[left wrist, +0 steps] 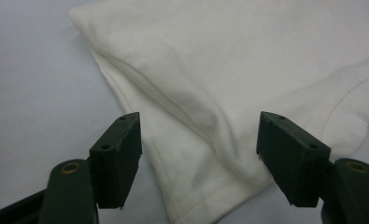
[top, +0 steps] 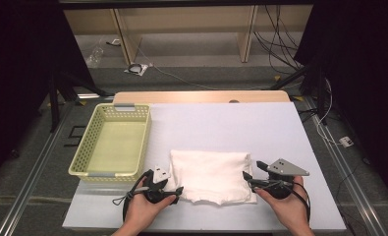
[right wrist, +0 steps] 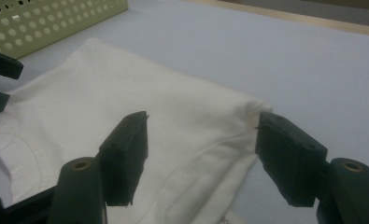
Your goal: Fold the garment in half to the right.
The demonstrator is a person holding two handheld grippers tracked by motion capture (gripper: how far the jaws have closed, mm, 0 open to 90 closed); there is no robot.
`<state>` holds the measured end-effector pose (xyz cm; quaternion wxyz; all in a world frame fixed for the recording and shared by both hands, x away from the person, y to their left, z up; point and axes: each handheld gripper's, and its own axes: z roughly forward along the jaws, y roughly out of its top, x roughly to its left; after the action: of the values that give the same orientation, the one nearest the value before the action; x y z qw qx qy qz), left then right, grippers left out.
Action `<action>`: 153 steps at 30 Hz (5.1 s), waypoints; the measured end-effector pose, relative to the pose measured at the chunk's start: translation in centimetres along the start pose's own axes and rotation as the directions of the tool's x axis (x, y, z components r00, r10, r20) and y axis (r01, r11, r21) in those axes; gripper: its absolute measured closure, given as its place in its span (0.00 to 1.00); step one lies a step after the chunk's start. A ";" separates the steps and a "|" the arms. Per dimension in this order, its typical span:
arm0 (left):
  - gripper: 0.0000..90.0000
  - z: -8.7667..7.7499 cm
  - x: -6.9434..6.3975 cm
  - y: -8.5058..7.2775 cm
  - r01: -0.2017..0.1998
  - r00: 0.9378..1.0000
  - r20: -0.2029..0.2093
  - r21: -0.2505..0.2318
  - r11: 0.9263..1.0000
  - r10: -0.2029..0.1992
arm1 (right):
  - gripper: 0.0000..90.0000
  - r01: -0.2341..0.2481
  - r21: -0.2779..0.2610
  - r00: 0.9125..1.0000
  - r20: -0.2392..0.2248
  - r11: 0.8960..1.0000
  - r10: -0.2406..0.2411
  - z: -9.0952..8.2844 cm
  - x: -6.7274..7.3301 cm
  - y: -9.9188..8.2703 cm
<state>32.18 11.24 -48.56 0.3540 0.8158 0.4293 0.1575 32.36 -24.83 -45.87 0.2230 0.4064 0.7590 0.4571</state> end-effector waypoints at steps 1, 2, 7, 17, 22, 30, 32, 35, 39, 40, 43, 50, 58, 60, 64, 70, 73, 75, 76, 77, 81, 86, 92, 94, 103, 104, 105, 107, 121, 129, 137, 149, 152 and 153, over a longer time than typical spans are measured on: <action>0.34 0.1 0.1 -0.1 0.007 1.000 -0.003 0.004 1.000 -0.007 | 0.39 0.000 0.000 1.000 -0.001 1.000 0.000 0.0 0.0 0.0; 0.34 0.1 0.1 -0.1 0.010 1.000 -0.004 0.010 1.000 -0.010 | 0.39 0.000 0.004 1.000 0.002 1.000 0.000 -0.1 0.0 0.0; 0.34 0.4 0.2 -0.3 0.028 1.000 0.014 0.020 0.999 -0.028 | 0.39 -0.001 0.003 1.000 0.000 1.000 0.001 0.0 0.0 0.0; 0.45 0.5 -0.1 -0.4 0.058 0.998 0.017 0.031 0.998 -0.058 | 0.40 0.011 0.001 1.000 -0.013 1.000 -0.011 0.1 0.3 0.0; 0.60 0.4 0.1 -0.4 0.065 0.997 0.030 0.031 0.997 -0.066 | 0.41 0.018 -0.005 1.000 -0.019 1.000 -0.018 0.1 0.4 0.1; 0.82 0.4 0.2 -0.3 0.049 0.997 0.058 0.032 0.998 -0.051 | 0.43 0.030 -0.017 0.999 -0.030 0.999 -0.030 0.2 0.7 0.2; 0.86 0.4 0.1 -0.3 0.034 0.998 0.055 0.030 0.999 -0.036 | 0.43 0.031 -0.015 0.999 -0.031 0.999 -0.032 0.2 0.7 0.2; 0.87 0.4 0.2 -0.3 0.044 0.997 0.064 0.030 0.999 -0.046 | 0.43 0.036 -0.016 0.999 -0.032 0.999 -0.036 0.2 0.7 0.2; 0.89 0.4 0.2 -0.4 0.044 0.996 0.072 0.027 0.999 -0.046 | 0.43 0.032 -0.018 0.999 -0.034 0.999 -0.033 0.2 0.7 0.2; 0.90 0.4 0.2 -0.4 0.044 0.996 0.073 0.026 0.999 -0.046 | 0.43 0.033 -0.016 0.999 -0.035 0.999 -0.034 0.3 0.8 0.2; 0.91 0.4 0.3 -0.4 0.035 0.996 0.082 0.022 0.999 -0.037 | 0.43 0.038 -0.008 0.998 -0.040 0.999 -0.039 0.5 0.8 0.2; 0.92 0.4 0.5 -0.3 0.040 0.994 0.099 0.016 0.999 -0.041 | 0.42 0.068 0.014 0.994 -0.087 0.998 -0.066 2.4 1.9 1.5; 0.92 0.1 0.4 -0.3 0.030 0.994 0.105 0.016 0.999 -0.032 | 0.50 0.124 0.039 0.978 -0.173 0.991 -0.116 6.9 4.5 5.1; 0.92 0.0 0.4 -0.3 0.033 0.994 0.108 0.014 0.999 -0.034 | 0.51 0.145 0.061 0.972 -0.196 0.987 -0.131 8.3 5.3 6.0; 0.92 -0.1 0.3 -0.4 0.028 0.993 0.113 0.015 0.999 -0.030 | 0.52 0.182 0.093 0.959 -0.235 0.979 -0.156 11.0 6.6 7.2; 0.92 -0.3 0.3 -0.4 0.024 0.993 0.114 0.015 1.000 -0.025 | 0.54 0.202 0.145 0.945 -0.287 0.969 -0.155 14.2 8.3 8.1; 0.92 -0.3 0.2 -0.5 0.025 0.993 0.113 0.013 1.000 -0.026 | 0.54 0.223 0.171 0.937 -0.307 0.960 -0.163 15.9 9.1 8.5; 0.92 -0.4 0.2 -0.5 0.023 0.993 0.115 0.014 1.000 -0.024 | 0.55 0.235 0.185 0.932 -0.320 0.954 -0.168 16.9 9.6 8.7; 0.92 -0.4 0.2 -0.5 0.024 0.993 0.115 0.011 1.000 -0.025 | 0.55 0.243 0.191 0.930 -0.323 0.951 -0.173 17.3 9.8 8.8; 0.92 -0.4 0.2 -0.5 0.025 0.993 0.118 0.015 1.000 -0.027 | 0.55 0.247 0.195 0.930 -0.323 0.949 -0.175 17.7 10.0 9.0; 0.92 -0.5 0.2 -0.6 0.023 0.993 0.115 0.014 1.000 -0.024 | 0.56 0.251 0.228 0.927 -0.338 0.941 -0.165 18.9 10.6 9.4; 0.92 -0.5 0.1 -0.6 0.026 0.993 0.118 0.015 1.000 -0.027 | 0.56 0.263 0.242 0.922 -0.348 0.934 -0.170 20.1 11.1 9.6; 0.92 -0.5 0.1 -0.5 0.020 0.993 0.114 0.020 1.000 -0.023 | 0.58 0.298 0.263 0.914 -0.355 0.918 -0.195 21.2 11.5 9.5; 0.92 -0.5 0.2 -0.5 0.018 0.993 0.115 0.020 1.000 -0.020 | 0.58 0.309 0.272 0.912 -0.356 0.911 -0.203 21.5 11.7 9.4; 0.92 -0.5 0.2 -0.6 0.023 0.993 0.117 0.022 0.999 -0.025 | 0.66 0.332 0.320 0.911 -0.353 0.887 -0.214 22.6 12.4 9.1; 0.92 -0.5 0.2 -0.6 0.025 0.993 0.118 0.023 0.999 -0.027 | 0.67 0.335 0.321 0.910 -0.355 0.886 -0.215 22.7 12.5 9.1; 0.92 -0.5 0.2 -0.6 0.025 0.993 0.118 0.023 0.999 -0.027 | 0.69 0.343 0.326 0.909 -0.350 0.881 -0.225 22.7 12.6 9.1; 0.92 -0.5 0.2 -0.6 0.021 0.993 0.118 0.024 0.999 -0.024 | 0.72 0.355 0.326 0.908 -0.344 0.876 -0.239 22.8 12.7 9.2; 0.92 -0.5 0.3 -0.6 0.025 0.993 0.117 0.021 0.999 -0.028 | 0.95 0.361 0.374 0.918 -0.303 0.854 -0.255 22.8 13.4 9.6; 0.92 -0.6 0.4 -0.5 0.029 0.993 0.118 0.016 0.999 -0.031 | 0.97 0.349 0.376 0.923 -0.298 0.858 -0.245 22.9 13.3 9.7; 0.92 -1.0 0.6 -0.3 0.038 0.992 0.117 0.002 0.999 -0.038 | 0.97 0.319 0.368 0.931 -0.295 0.874 -0.215 22.7 13.2 10.1; 0.92 -2.1 1.2 0.0 0.060 0.993 0.107 -0.030 0.998 -0.056 | 0.97 0.307 0.324 0.930 -0.299 0.895 -0.211 22.5 13.4 11.3; 0.92 -2.5 1.4 0.1 0.060 0.993 0.103 -0.042 0.997 -0.055 | 0.97 0.299 0.317 0.932 -0.300 0.900 -0.203 22.3 13.5 11.7; 0.92 -2.7 1.5 0.2 0.062 0.993 0.102 -0.045 0.997 -0.057 | 0.97 0.303 0.309 0.930 -0.301 0.901 -0.210 22.3 13.5 11.8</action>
<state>31.64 13.54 -46.63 0.3994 0.8007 0.4312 0.1160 45.37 0.66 -45.84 0.1040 0.2716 0.8980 0.3302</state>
